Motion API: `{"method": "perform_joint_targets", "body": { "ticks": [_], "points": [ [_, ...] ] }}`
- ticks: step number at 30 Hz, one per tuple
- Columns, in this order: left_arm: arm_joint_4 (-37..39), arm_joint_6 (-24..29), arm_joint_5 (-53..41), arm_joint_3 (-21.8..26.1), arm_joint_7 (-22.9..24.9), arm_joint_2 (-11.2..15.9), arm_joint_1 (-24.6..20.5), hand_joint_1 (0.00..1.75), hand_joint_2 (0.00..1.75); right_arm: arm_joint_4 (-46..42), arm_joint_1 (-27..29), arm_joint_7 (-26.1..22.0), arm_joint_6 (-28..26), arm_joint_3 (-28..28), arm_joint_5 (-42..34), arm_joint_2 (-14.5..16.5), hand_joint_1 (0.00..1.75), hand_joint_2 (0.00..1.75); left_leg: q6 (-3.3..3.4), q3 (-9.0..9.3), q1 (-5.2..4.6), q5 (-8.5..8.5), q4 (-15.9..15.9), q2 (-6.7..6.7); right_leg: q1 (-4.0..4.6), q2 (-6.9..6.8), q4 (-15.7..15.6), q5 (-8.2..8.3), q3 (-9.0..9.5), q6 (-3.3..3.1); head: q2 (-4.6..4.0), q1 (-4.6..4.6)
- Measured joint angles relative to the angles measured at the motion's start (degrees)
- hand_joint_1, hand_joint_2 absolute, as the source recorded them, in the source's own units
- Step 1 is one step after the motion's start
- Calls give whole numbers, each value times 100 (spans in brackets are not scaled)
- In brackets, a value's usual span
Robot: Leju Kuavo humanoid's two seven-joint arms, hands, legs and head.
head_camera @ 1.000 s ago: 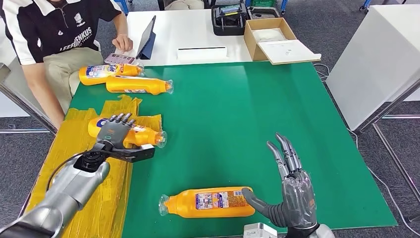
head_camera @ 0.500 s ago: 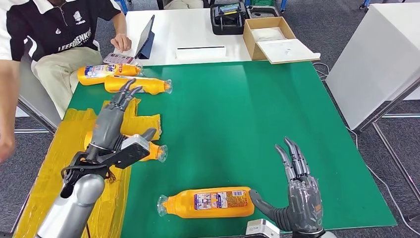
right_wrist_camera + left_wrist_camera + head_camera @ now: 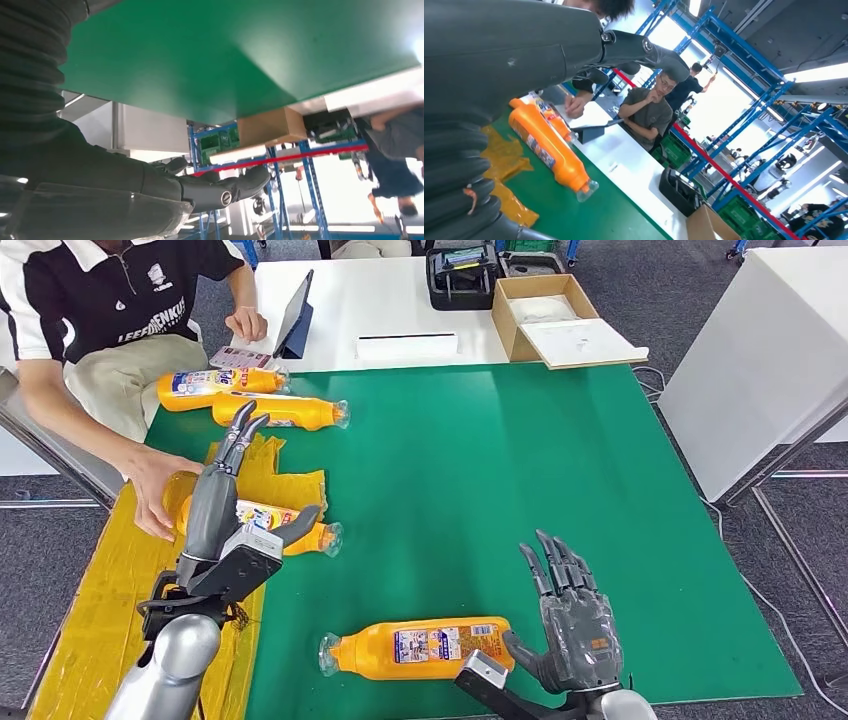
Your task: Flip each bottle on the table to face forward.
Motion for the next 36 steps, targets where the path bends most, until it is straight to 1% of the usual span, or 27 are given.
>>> {"method": "perform_joint_targets", "body": {
  "ticks": [3,6,14,19,24,28,32,36],
  "points": [
    [108,-42,37,-62,-21,-125,-11,0,175,256,-122,51,191,148,42,-60,0,175,0,0,0,0,0,0,0,0,0,0,0,0,0,0],
    [225,-51,37,-131,-28,-239,-42,0,175,532,-242,57,246,288,43,-96,0,175,1,0,0,0,0,-1,0,0,0,0,0,0,0,0],
    [377,-47,23,-206,-2,-362,-131,0,175,825,-403,36,259,457,19,-162,0,175,0,1,3,0,0,0,2,1,0,0,-1,0,0,-1],
    [534,-39,-66,-250,83,-489,-279,0,175,953,-524,-120,397,616,-245,-191,0,175,0,1,2,0,0,0,2,1,0,0,-1,0,0,0],
    [655,-21,-104,-283,116,-537,-379,0,175,1320,-715,-165,428,780,-458,-171,0,175,0,3,2,1,0,3,2,3,0,1,0,0,0,0],
    [761,-20,-120,-309,157,-584,-499,0,175,1802,-938,-163,477,904,-613,-123,0,175,1,7,2,2,0,1,2,1,0,1,4,0,0,-2],
    [837,-20,-125,-318,167,-610,-536,0,175,2250,-994,-150,479,942,-681,-111,0,175,3,2,2,7,1,-1,1,-1,1,3,4,0,0,0],
    [878,-20,-126,-324,168,-620,-557,0,175,2467,-1044,-150,472,971,-698,-98,0,175,4,3,1,6,2,0,1,-1,1,3,3,0,0,0]
  ]
}}
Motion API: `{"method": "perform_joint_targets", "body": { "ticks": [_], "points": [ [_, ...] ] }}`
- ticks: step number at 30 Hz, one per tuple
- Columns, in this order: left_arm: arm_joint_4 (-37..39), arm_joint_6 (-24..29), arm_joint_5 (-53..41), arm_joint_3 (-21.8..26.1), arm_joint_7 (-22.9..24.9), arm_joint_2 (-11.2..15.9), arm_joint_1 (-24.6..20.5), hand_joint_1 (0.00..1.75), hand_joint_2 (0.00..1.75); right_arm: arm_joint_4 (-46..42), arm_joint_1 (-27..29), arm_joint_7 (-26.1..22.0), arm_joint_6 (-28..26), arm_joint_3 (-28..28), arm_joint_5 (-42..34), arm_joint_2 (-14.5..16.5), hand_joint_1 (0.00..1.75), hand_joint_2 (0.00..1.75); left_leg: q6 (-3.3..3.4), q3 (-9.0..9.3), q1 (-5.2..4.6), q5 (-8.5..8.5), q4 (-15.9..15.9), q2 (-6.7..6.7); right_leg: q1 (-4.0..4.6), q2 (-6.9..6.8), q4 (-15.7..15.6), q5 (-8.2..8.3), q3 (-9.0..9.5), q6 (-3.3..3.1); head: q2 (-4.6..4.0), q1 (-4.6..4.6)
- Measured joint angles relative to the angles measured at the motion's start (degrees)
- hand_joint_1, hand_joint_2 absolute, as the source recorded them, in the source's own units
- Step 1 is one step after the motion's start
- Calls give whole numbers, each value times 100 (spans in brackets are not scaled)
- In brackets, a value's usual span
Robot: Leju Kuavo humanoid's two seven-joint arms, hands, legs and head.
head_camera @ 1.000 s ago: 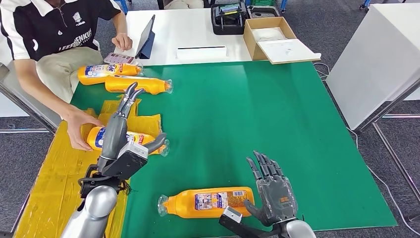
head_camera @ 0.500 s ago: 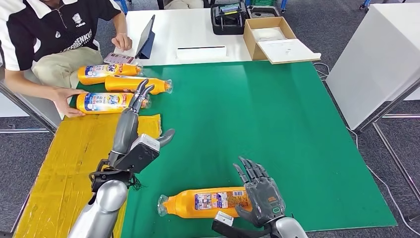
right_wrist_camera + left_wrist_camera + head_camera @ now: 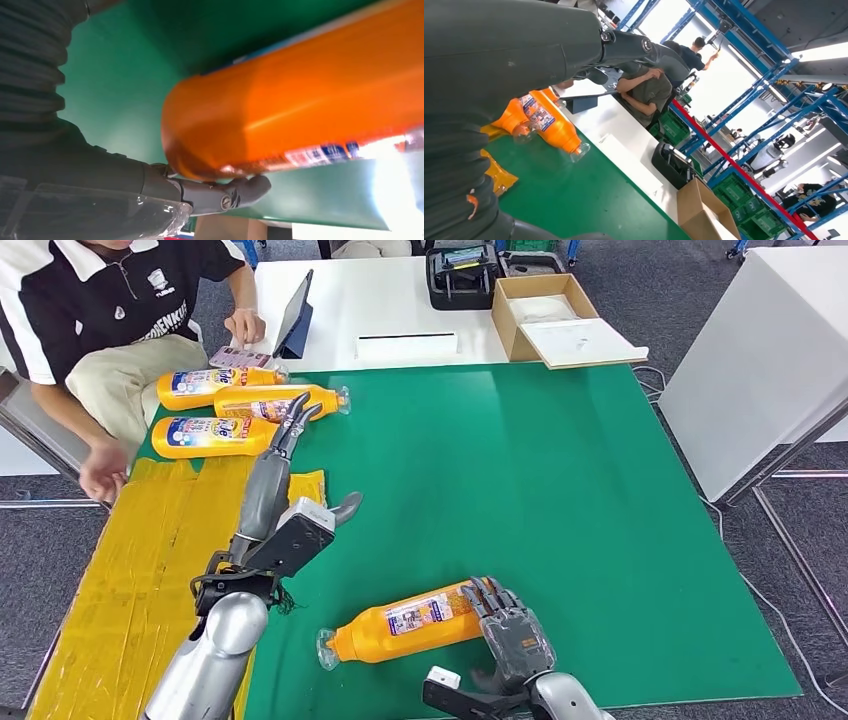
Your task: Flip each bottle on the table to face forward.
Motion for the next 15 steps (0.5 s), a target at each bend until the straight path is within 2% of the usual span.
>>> {"method": "perform_joint_targets", "body": {
  "ticks": [7,15],
  "points": [
    [40,11,79,-20,4,-3,-20,0,175,328,-163,132,66,69,17,-10,0,175,1,4,1,-3,-1,2,1,1,-1,-1,1,0,0,-1],
    [217,37,248,-55,4,-3,-99,0,175,971,-493,50,89,161,-362,-61,0,175,0,56,1,-33,-3,28,3,27,-6,2,43,-3,0,0]
  ]
}}
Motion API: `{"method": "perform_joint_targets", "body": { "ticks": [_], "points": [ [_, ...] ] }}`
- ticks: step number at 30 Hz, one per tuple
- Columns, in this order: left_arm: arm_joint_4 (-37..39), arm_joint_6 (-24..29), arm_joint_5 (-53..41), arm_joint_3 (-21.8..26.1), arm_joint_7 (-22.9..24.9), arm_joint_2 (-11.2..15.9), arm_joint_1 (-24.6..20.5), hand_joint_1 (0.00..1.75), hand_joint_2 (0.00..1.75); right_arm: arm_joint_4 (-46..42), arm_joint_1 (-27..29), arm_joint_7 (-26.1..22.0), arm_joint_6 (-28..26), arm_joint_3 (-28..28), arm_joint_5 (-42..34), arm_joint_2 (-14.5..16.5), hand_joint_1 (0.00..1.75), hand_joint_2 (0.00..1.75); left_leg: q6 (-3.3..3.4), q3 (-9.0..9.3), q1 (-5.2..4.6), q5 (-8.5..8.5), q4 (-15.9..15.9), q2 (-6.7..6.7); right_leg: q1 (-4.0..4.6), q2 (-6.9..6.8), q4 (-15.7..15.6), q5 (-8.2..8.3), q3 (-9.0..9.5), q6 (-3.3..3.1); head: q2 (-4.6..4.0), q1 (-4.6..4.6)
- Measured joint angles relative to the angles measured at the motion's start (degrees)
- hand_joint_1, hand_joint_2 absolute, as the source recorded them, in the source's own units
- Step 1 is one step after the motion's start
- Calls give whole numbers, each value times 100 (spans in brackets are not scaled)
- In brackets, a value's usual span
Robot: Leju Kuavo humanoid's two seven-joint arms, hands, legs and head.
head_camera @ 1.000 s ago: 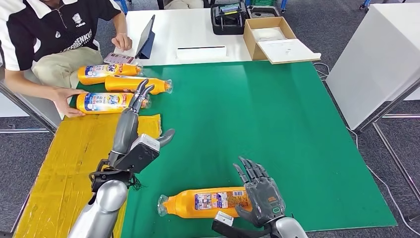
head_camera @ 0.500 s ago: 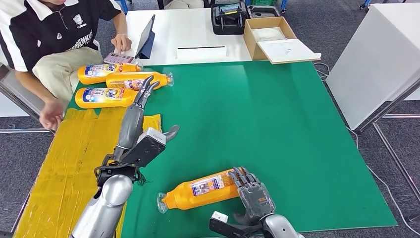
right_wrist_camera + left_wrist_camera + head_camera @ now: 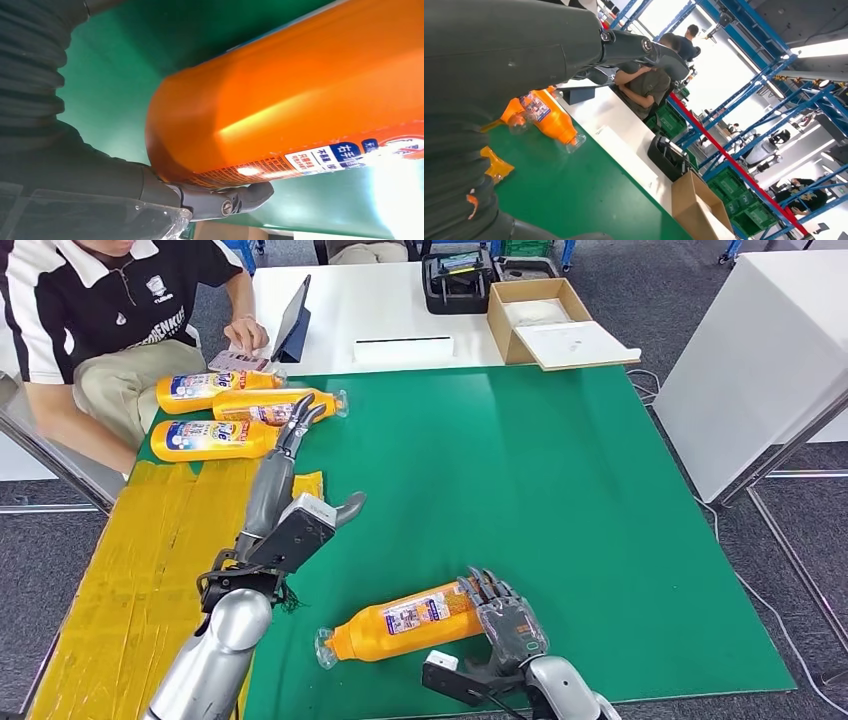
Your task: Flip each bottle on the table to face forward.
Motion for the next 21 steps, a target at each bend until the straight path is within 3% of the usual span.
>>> {"method": "perform_joint_targets", "body": {
  "ticks": [5,11,16,21],
  "points": [
    [91,19,33,-5,0,0,-40,0,175,176,-121,100,-43,50,73,20,0,175,-3,34,1,-7,-2,17,3,17,-3,2,33,-2,0,-1],
    [181,116,61,-3,-20,0,-29,0,175,123,-127,420,-181,159,904,105,0,175,-3,34,4,-6,-4,14,8,15,-3,18,35,-6,0,0],
    [236,177,61,1,-78,0,12,0,175,-64,-225,318,-167,227,1890,101,0,175,6,1,5,50,-3,8,10,8,0,53,11,2,0,-1],
    [333,185,104,3,-160,-22,14,0,175,-95,-573,135,-86,292,2107,-51,0,175,3,-59,5,110,1,2,8,2,4,83,-49,0,0,0]
  ]
}}
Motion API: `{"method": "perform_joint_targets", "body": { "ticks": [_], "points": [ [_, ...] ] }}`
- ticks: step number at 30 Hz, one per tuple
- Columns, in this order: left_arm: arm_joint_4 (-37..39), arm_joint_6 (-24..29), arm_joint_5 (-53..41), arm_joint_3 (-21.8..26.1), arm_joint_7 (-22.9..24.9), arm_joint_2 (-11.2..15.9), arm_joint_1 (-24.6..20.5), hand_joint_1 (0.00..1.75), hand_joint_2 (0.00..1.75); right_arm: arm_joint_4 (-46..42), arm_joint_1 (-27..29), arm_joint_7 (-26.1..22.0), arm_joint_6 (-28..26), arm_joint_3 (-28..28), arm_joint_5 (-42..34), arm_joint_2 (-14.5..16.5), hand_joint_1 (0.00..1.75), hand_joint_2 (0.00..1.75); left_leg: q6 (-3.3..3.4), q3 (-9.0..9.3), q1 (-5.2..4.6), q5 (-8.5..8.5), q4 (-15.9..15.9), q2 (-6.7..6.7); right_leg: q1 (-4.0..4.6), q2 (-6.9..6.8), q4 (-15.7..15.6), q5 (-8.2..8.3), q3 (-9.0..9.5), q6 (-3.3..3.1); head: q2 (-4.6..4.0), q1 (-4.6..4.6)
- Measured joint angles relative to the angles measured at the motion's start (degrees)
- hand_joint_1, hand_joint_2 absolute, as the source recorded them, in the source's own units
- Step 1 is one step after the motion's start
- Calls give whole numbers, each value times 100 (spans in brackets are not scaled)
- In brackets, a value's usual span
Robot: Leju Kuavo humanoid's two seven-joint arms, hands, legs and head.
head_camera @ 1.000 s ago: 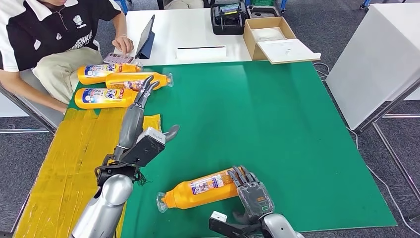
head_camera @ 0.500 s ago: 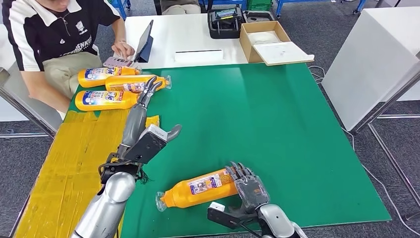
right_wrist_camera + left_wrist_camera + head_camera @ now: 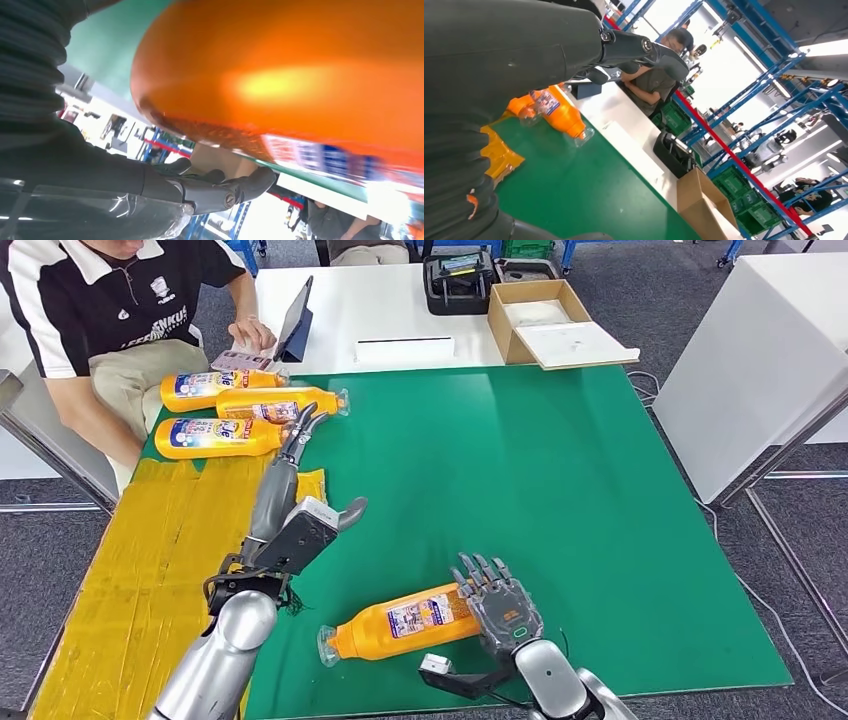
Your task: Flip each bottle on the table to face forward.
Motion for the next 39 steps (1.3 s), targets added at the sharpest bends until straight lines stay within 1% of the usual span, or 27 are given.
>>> {"method": "perform_joint_targets", "body": {
  "ticks": [5,8,11,17,22,26,29,35,39],
  "points": [
    [88,-8,67,0,-27,-48,-52,0,175,67,-405,-63,168,152,60,-41,0,175,-5,-34,-4,4,1,-5,-10,-3,1,2,-32,3,0,-2],
    [147,-30,151,0,-28,-75,-119,0,175,256,-759,-208,360,272,-197,-21,0,175,-4,-44,-4,3,1,-5,-10,-3,1,2,-44,3,0,-1],
    [190,-54,235,0,-30,-78,-152,0,175,581,-1057,-432,480,346,-648,-18,0,175,-4,-54,-3,3,1,-8,-10,-4,1,2,-52,3,0,-1],
    [285,-52,368,-1,-62,-79,-190,0,175,1300,-1580,-973,434,464,-1319,-86,0,175,-3,-60,-3,3,2,-6,-9,-4,1,2,-60,4,0,-1],
    [414,-40,476,-4,-135,-83,-239,0,175,1729,-1930,-1670,654,579,-2044,-177,0,175,-2,-59,-3,2,2,-9,-10,-4,1,2,-59,4,0,-1],
    [498,-16,510,-9,-148,-90,-275,0,175,1923,-2090,-1864,712,638,-2259,-207,0,175,-1,-59,-3,3,2,-11,-10,-5,1,2,-59,4,0,-1],
    [566,31,540,-37,-162,-106,-300,0,175,2069,-2247,-1967,593,784,-2262,-207,0,175,-1,-60,-3,4,3,-10,-10,-5,2,2,-59,4,0,-1],
    [660,68,581,-93,-220,-122,-335,0,175,2228,-2406,-2043,9,1175,-1990,-196,0,175,-1,-61,-3,3,3,-9,-10,-6,2,2,-59,5,0,-1],
    [695,72,603,-114,-233,-122,-344,0,175,2261,-2450,-2056,-94,1314,-1938,-203,0,175,1,-59,-3,0,3,-6,-9,-4,1,2,-59,5,0,-1]
  ]
}}
